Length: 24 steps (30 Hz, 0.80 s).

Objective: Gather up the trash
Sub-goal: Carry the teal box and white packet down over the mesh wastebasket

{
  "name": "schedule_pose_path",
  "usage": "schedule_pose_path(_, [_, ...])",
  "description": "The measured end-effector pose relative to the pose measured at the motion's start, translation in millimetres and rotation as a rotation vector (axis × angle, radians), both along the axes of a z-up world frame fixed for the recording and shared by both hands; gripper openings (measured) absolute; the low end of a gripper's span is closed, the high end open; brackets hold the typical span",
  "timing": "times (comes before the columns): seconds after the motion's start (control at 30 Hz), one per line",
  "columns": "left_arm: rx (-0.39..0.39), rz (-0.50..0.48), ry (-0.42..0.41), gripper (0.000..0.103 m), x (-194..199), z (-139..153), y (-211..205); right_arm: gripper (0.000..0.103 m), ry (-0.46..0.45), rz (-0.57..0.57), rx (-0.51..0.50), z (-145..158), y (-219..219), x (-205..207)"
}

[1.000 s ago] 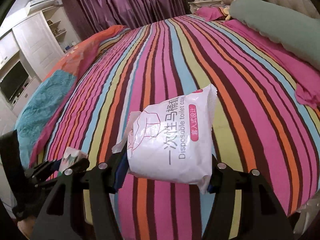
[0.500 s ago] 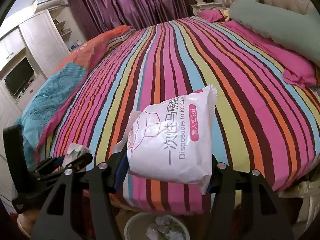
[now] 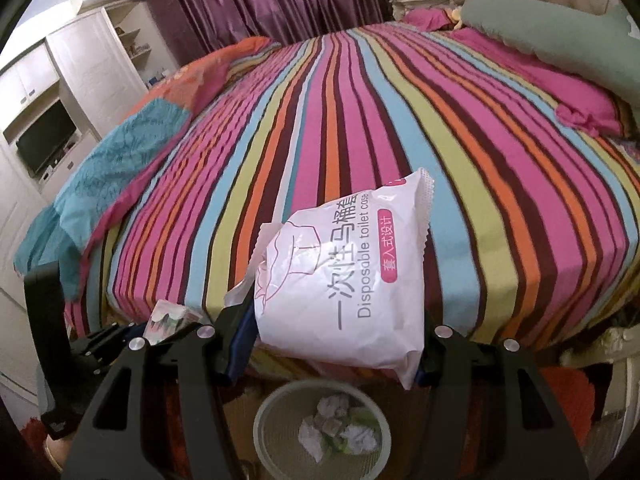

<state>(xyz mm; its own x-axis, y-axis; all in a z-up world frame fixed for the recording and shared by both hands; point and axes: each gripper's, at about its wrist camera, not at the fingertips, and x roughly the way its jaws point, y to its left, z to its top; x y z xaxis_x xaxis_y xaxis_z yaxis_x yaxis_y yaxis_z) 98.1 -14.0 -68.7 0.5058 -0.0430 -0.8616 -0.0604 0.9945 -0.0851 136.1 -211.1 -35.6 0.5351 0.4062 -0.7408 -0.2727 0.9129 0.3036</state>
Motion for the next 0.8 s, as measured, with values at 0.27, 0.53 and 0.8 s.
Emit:
schedule_pose_path(0.27, [0.018, -0.012, 0.053, 0.049, -27.5, -21.7, -8.8, 0.057, 0.091, -0.009, -0.039, -33.1, 3.5, -28.0])
schedule_pose_path(0.53, [0.001, -0.011, 0.131, 0.049, -45.1, -45.5, -10.3, 0.056, 0.153, 0.022, -0.101, -51.8, 16.3, -43.4])
schedule_pose_path(0.8, [-0.029, 0.023, 0.258, 0.049, -48.4, -77.5, -4.8, 0.056, 0.338, 0.084, -0.134, -94.8, 30.5, -44.4])
